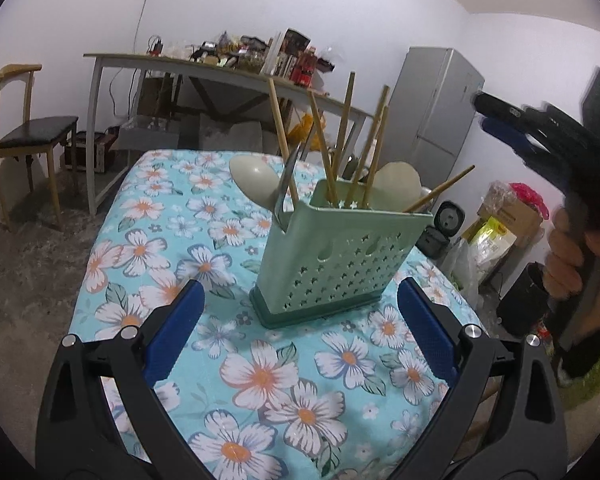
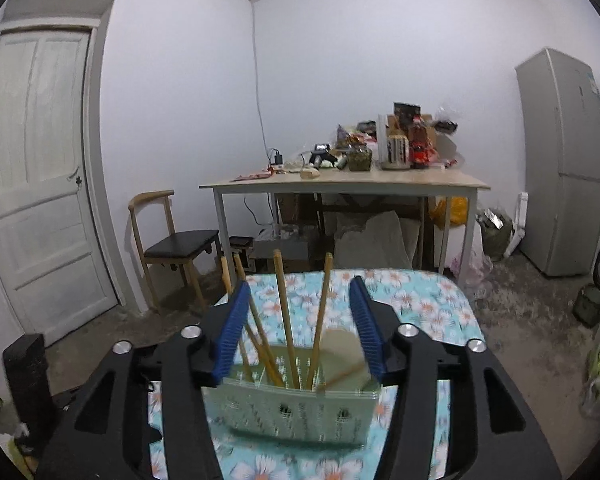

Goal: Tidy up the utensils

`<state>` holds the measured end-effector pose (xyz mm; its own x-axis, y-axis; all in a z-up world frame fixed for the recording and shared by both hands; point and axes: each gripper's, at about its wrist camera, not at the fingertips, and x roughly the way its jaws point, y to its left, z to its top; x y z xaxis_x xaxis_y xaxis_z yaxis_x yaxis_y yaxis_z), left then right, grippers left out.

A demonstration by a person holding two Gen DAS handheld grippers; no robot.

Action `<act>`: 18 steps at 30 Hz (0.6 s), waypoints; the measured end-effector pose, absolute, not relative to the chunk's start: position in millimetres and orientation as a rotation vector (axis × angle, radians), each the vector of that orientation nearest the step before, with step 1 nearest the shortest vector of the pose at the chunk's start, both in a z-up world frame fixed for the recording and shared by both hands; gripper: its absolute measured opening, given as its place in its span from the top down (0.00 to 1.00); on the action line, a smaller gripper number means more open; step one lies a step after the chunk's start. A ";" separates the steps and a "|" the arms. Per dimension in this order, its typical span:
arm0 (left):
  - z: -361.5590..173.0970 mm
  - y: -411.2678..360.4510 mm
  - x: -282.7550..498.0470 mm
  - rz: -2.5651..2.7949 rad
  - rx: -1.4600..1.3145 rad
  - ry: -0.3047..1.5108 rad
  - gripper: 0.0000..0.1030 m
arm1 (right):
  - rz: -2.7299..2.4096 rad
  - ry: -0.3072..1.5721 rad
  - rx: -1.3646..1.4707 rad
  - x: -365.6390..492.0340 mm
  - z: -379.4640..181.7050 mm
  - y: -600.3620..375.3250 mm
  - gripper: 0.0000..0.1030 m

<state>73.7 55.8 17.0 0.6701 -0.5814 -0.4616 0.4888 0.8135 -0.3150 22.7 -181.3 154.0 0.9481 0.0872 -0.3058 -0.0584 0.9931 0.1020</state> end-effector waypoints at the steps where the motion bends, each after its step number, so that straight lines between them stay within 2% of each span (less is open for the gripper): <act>1: 18.1 55.4 73.7 -0.592 -0.168 0.588 0.09 | 0.071 0.328 0.105 17.8 149.9 -183.1 0.43; 6: 24.7 49.5 69.0 -0.466 -0.108 0.613 0.09 | 0.063 0.484 0.129 2.0 115.0 -184.4 0.29; 18: 24.9 27.1 52.3 -0.219 0.049 0.685 0.08 | 0.001 0.745 0.165 -27.4 39.9 -185.5 0.19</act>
<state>52.3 27.1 24.9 0.7521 -0.1848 -0.6326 0.2166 0.9759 -0.0275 -27.4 -185.5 39.9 0.7354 0.0598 -0.6750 0.0573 0.9871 0.1498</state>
